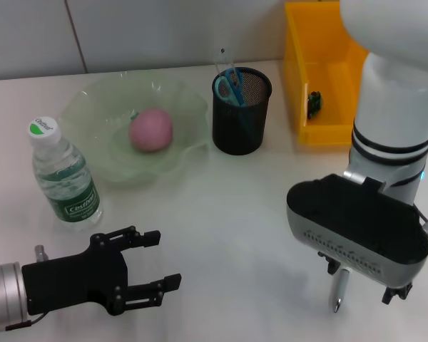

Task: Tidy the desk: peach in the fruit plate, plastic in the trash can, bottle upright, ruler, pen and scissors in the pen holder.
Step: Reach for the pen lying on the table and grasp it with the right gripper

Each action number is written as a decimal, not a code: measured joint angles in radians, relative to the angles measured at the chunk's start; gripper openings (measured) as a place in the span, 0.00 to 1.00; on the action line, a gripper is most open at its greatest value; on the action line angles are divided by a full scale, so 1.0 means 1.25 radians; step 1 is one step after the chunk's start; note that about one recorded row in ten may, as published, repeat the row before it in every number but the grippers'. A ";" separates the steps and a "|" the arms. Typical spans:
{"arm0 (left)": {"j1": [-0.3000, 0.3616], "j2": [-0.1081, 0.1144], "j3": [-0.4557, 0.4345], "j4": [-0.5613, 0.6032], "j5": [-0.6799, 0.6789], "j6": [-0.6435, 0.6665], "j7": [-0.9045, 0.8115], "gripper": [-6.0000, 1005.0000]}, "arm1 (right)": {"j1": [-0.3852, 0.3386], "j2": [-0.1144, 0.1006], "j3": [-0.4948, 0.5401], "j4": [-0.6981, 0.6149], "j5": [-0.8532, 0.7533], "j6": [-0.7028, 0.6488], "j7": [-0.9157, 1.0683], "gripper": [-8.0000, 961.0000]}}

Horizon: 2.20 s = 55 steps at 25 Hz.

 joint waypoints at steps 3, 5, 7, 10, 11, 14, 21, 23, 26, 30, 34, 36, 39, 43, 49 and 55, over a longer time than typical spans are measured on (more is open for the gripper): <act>0.006 -0.001 0.000 0.000 -0.013 0.000 0.001 0.80 | -0.004 0.000 -0.007 0.001 0.000 0.004 -0.021 0.82; 0.007 -0.002 0.000 0.000 -0.017 0.000 0.001 0.80 | -0.005 0.000 -0.009 0.002 0.000 0.010 -0.035 0.82; 0.008 -0.002 0.000 0.000 -0.019 0.000 0.001 0.80 | -0.007 0.000 -0.013 0.005 0.000 0.023 -0.049 0.82; 0.010 -0.002 0.000 -0.001 -0.027 0.000 0.003 0.80 | -0.012 0.000 -0.018 0.014 -0.003 0.053 -0.073 0.82; 0.010 -0.002 0.000 -0.001 -0.027 0.000 0.003 0.80 | -0.014 0.000 -0.020 0.018 -0.004 0.064 -0.081 0.82; 0.010 -0.002 0.000 0.000 -0.028 -0.001 0.004 0.80 | -0.022 -0.001 -0.032 0.030 -0.006 0.101 -0.100 0.82; 0.009 -0.002 -0.001 0.000 -0.030 -0.002 0.001 0.80 | -0.035 -0.002 -0.059 0.048 -0.008 0.153 -0.126 0.81; 0.008 -0.002 -0.001 0.000 -0.031 -0.002 0.001 0.80 | -0.037 -0.002 -0.062 0.051 -0.008 0.157 -0.132 0.81; 0.007 -0.002 -0.001 0.000 -0.037 -0.002 0.000 0.80 | -0.038 -0.002 -0.064 0.051 -0.008 0.161 -0.138 0.81; 0.010 -0.002 -0.001 0.000 -0.049 -0.002 0.000 0.80 | -0.040 -0.003 -0.068 0.054 -0.009 0.173 -0.142 0.80; 0.010 -0.002 -0.001 -0.001 -0.054 -0.002 0.000 0.80 | -0.040 -0.004 -0.069 0.055 -0.009 0.180 -0.142 0.80; 0.010 -0.002 0.001 -0.001 -0.056 -0.002 0.000 0.80 | -0.040 -0.004 -0.069 0.055 -0.009 0.182 -0.142 0.79; 0.011 -0.002 0.003 0.000 -0.057 -0.002 0.000 0.80 | -0.040 -0.004 -0.071 0.056 -0.009 0.187 -0.142 0.71; 0.011 -0.002 0.005 0.000 -0.057 -0.002 0.000 0.80 | -0.046 -0.003 -0.073 0.055 -0.009 0.194 -0.138 0.58; 0.011 -0.002 0.006 -0.001 -0.057 -0.002 0.001 0.80 | -0.065 -0.001 -0.087 0.037 -0.020 0.212 -0.129 0.54; 0.011 -0.001 0.006 -0.001 -0.057 0.001 0.001 0.80 | -0.093 0.000 -0.098 0.000 -0.032 0.217 -0.121 0.54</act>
